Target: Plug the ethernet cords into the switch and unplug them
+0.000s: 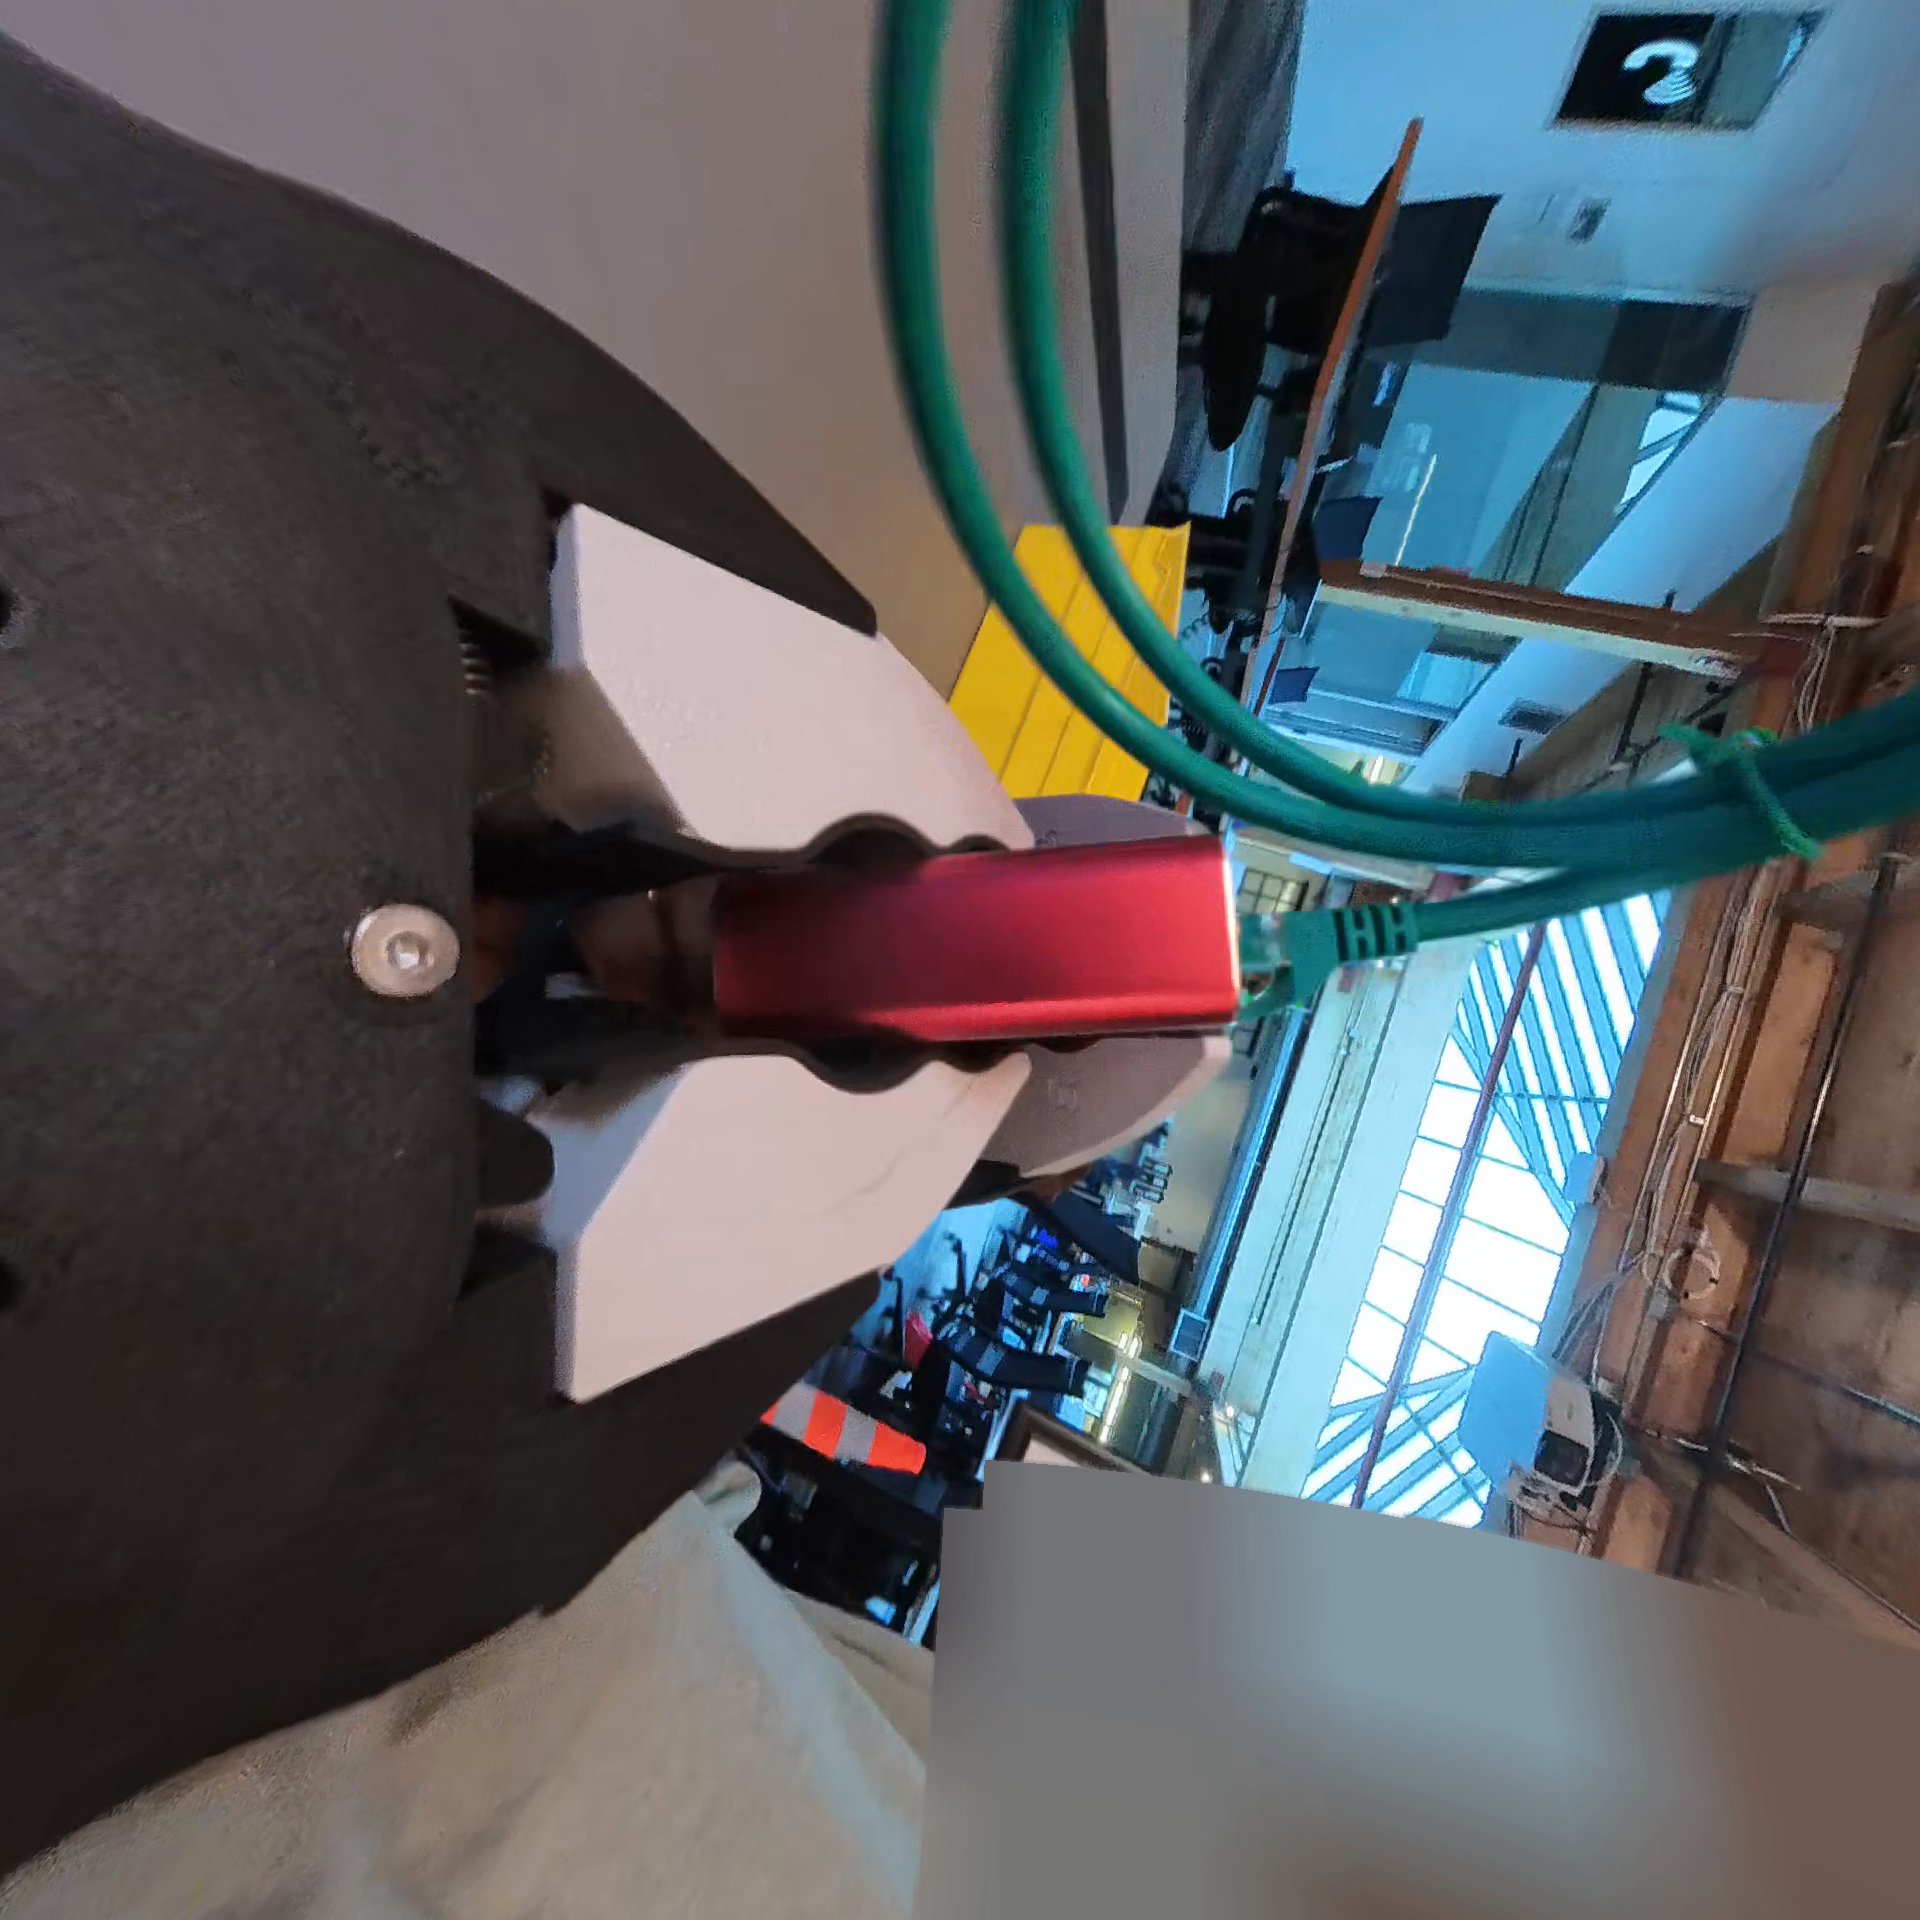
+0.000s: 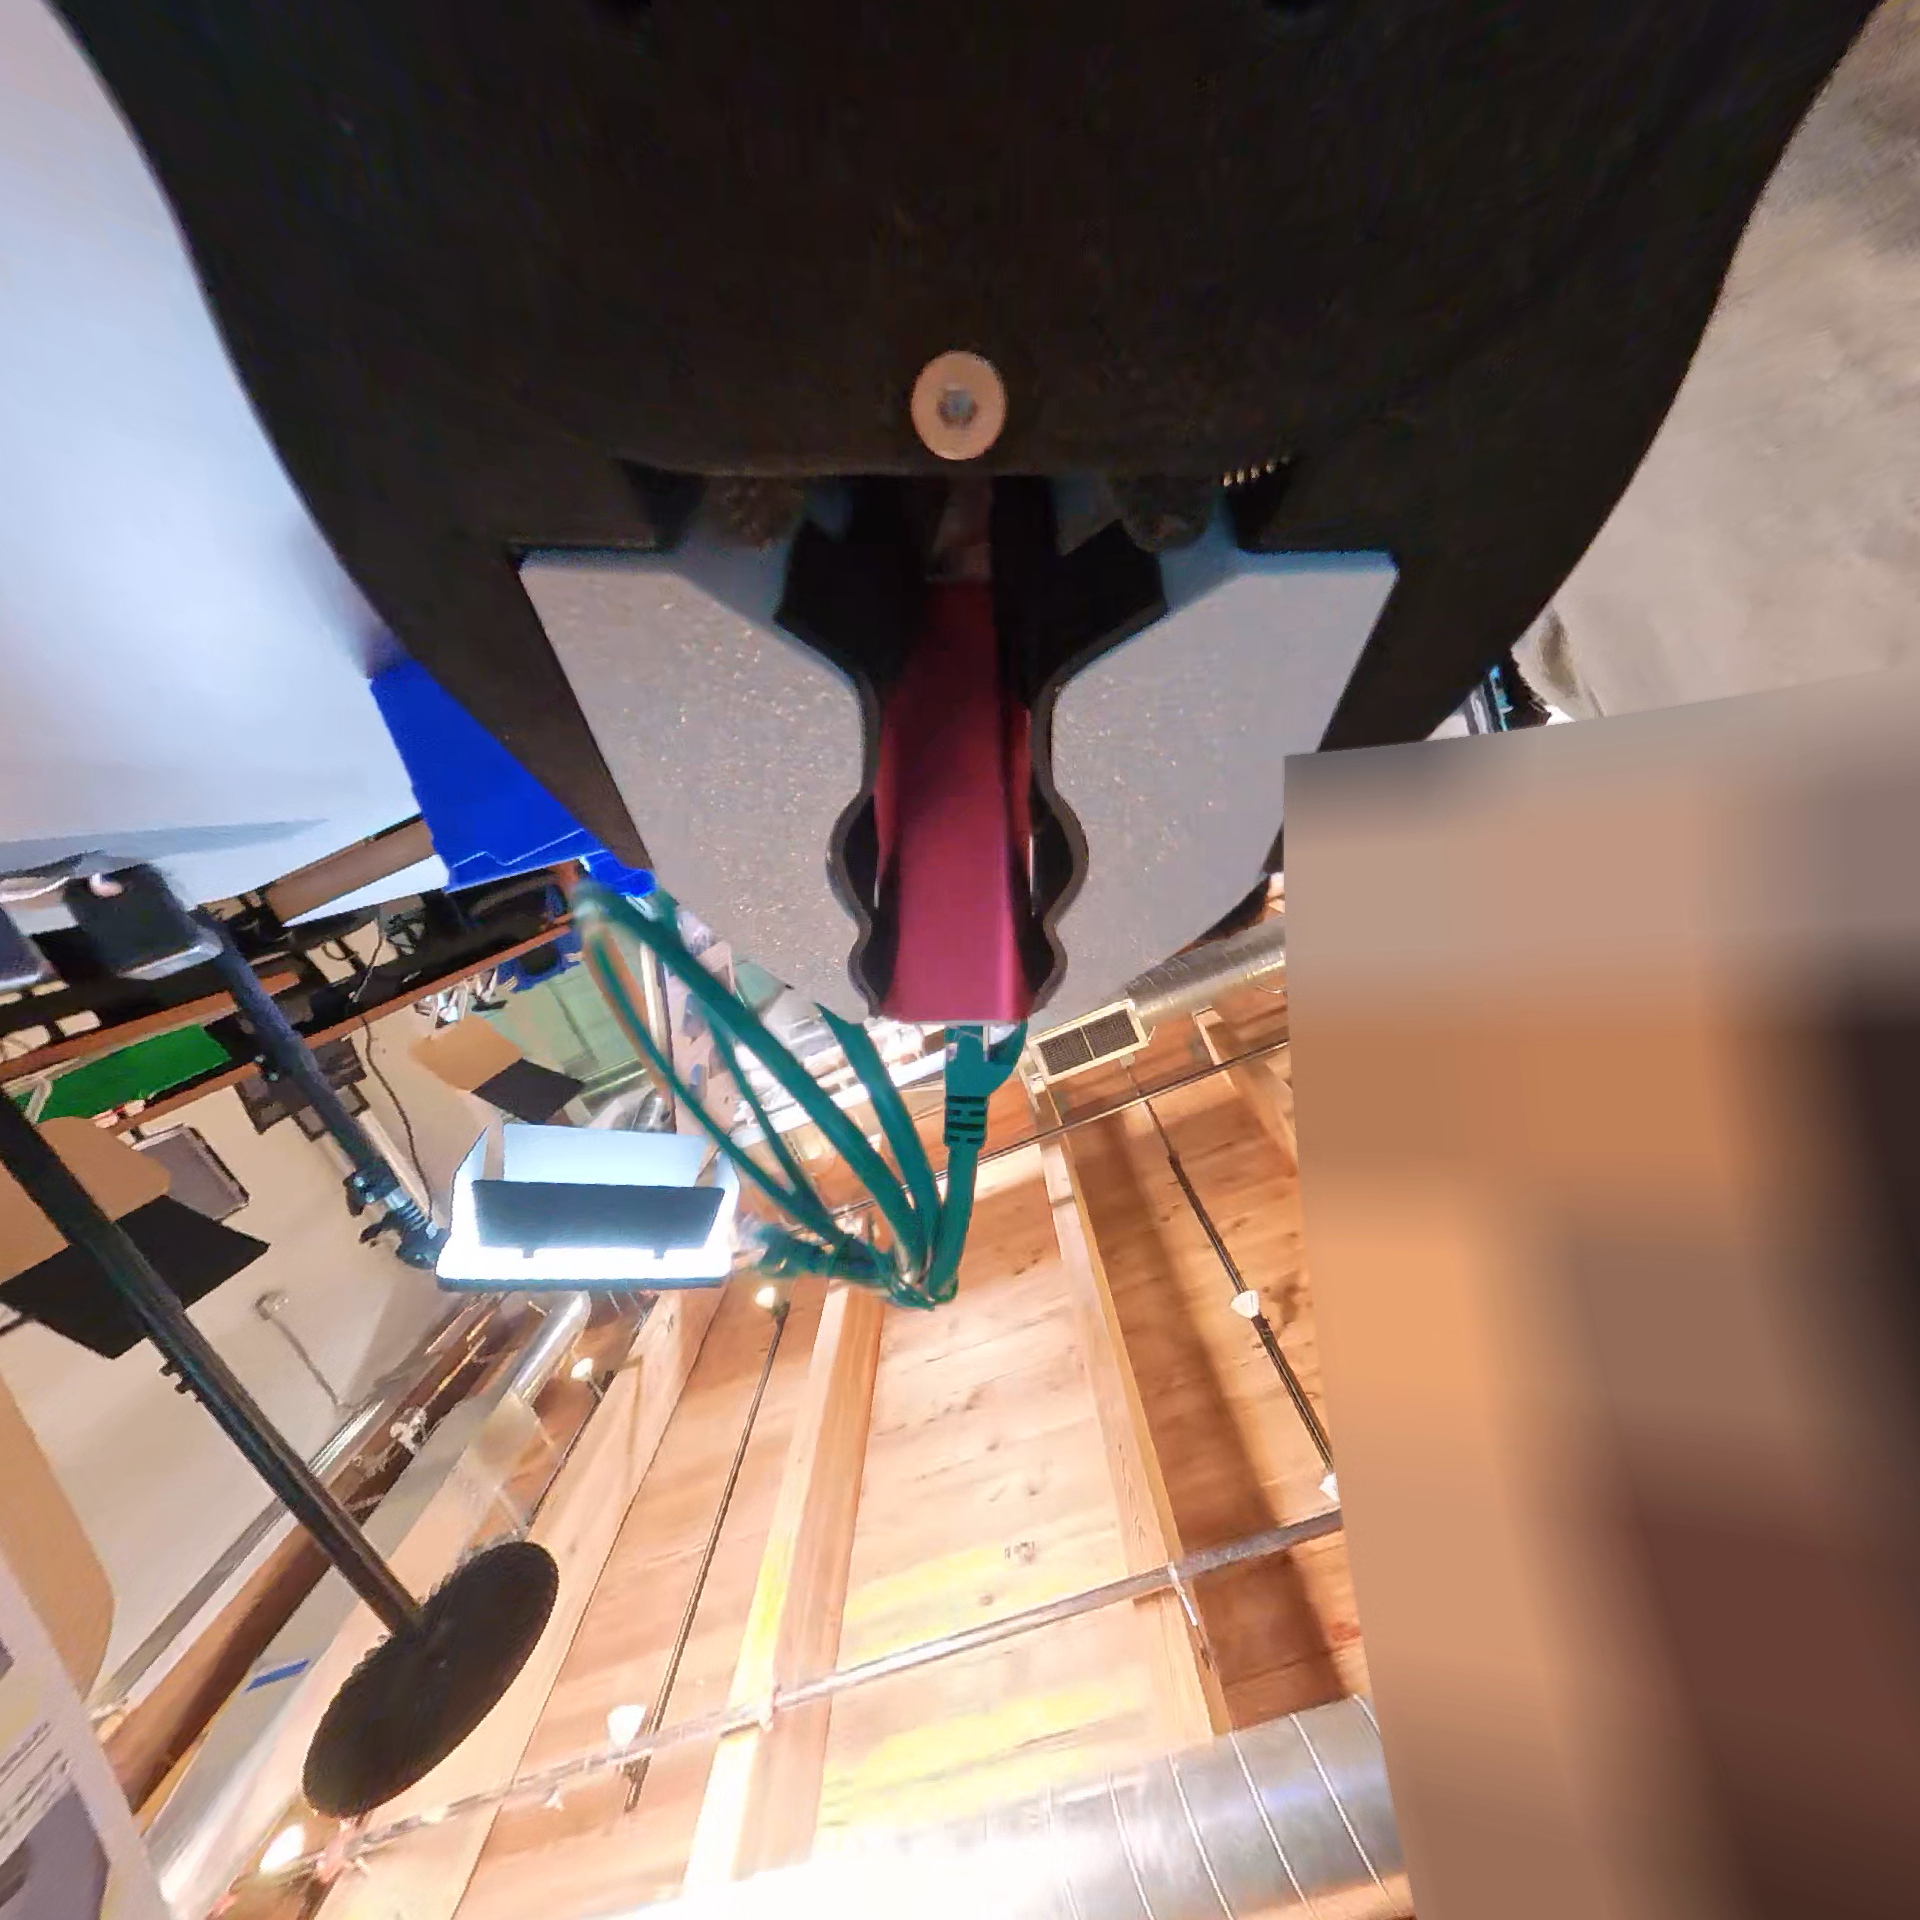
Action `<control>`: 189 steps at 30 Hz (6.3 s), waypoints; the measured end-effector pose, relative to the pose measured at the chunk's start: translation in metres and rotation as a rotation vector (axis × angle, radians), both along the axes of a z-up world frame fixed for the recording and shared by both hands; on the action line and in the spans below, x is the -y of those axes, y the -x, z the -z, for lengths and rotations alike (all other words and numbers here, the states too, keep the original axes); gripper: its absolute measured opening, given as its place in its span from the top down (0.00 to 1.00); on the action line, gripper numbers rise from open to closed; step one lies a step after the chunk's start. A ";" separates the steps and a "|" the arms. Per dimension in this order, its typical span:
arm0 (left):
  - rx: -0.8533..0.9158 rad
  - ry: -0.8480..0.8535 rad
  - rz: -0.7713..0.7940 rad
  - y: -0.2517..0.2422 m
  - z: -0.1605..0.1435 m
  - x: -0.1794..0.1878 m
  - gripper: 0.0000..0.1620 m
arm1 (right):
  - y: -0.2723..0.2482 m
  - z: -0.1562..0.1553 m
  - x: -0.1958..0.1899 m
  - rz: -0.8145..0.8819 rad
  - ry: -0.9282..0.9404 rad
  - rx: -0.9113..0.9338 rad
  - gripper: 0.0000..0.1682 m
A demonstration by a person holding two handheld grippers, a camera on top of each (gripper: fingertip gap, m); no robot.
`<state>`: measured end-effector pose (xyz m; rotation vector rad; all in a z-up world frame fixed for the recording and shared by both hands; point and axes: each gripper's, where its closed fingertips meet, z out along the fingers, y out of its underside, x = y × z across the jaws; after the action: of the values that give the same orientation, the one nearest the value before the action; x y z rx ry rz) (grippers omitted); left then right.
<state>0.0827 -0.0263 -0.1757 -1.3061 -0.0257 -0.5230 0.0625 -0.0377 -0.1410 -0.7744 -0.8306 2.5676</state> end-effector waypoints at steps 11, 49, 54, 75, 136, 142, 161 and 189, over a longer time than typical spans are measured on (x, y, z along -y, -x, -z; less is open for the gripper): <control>-0.016 0.193 0.210 -0.024 0.025 -0.001 0.83 | -0.016 0.006 -0.003 -0.265 -0.325 0.104 0.89; 0.029 -0.023 0.048 0.001 -0.009 0.011 0.82 | -0.021 0.011 -0.008 -0.147 -0.408 0.047 0.84; -0.050 0.021 0.047 -0.007 -0.001 0.007 0.83 | -0.030 0.021 -0.012 -0.118 -0.733 0.151 0.86; -0.146 0.112 0.077 -0.018 0.015 0.000 0.83 | -0.033 0.028 -0.014 -0.148 -0.860 0.150 0.88; 0.027 0.054 0.091 -0.005 0.005 0.004 0.83 | -0.174 0.087 -0.353 1.383 -1.214 1.379 0.92; 0.046 0.057 0.101 -0.004 0.005 0.004 0.83 | -0.130 0.143 -0.323 0.845 -0.791 1.357 0.75; 0.032 0.079 0.089 -0.005 0.009 0.001 0.83 | -0.139 0.161 -0.362 0.892 -1.000 1.563 0.95; -0.340 0.266 0.122 -0.038 0.046 -0.009 0.83 | -0.039 0.059 0.011 -0.183 -1.238 0.194 0.83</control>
<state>0.1211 -0.0175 -0.2215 -1.6510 0.2765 -0.4037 0.1018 -0.0492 -0.1996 -0.5064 -2.2371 1.5417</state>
